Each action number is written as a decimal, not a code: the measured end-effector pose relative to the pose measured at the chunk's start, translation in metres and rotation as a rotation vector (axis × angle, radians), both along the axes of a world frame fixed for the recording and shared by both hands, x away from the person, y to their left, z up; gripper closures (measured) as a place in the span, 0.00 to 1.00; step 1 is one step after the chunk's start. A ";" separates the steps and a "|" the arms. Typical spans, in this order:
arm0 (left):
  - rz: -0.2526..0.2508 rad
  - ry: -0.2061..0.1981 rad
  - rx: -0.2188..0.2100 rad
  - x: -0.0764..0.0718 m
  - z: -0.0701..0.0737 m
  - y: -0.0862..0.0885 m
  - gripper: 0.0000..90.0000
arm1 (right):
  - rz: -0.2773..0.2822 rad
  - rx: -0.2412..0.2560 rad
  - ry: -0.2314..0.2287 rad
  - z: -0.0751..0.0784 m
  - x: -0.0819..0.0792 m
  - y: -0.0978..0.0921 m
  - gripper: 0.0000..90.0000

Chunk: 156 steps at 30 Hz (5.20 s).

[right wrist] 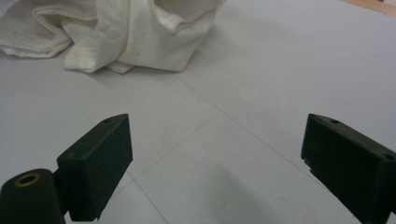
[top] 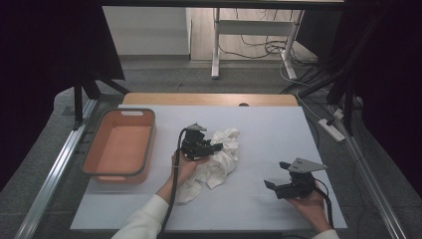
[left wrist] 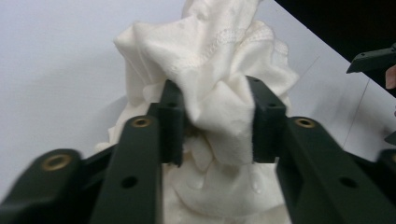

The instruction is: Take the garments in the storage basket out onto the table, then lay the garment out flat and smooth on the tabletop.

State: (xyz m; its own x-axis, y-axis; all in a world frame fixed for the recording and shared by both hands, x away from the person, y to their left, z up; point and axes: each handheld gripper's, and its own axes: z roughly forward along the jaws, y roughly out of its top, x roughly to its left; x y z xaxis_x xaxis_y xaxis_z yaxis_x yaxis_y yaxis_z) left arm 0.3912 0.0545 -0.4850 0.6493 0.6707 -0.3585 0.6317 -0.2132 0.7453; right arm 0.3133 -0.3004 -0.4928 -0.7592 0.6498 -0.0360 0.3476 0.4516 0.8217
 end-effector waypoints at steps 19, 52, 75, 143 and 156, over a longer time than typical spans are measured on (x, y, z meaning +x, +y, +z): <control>-0.012 -0.121 0.003 -0.019 0.026 0.014 0.24 | -0.004 0.009 -0.001 0.001 0.001 0.000 0.10; 0.020 -0.183 0.059 -0.080 0.045 0.068 0.25 | 0.037 0.019 -0.008 0.001 -0.008 0.013 0.10; 0.039 -0.141 0.088 -0.089 0.031 0.075 0.26 | 0.032 0.011 0.015 -0.005 -0.004 0.030 0.10; 0.069 -0.155 0.065 -0.086 0.034 0.078 0.26 | 0.092 -0.089 0.072 -0.030 0.027 0.123 0.67; 0.084 -0.167 0.060 -0.093 0.038 0.082 0.26 | 0.065 -0.100 0.032 -0.011 0.026 0.104 0.88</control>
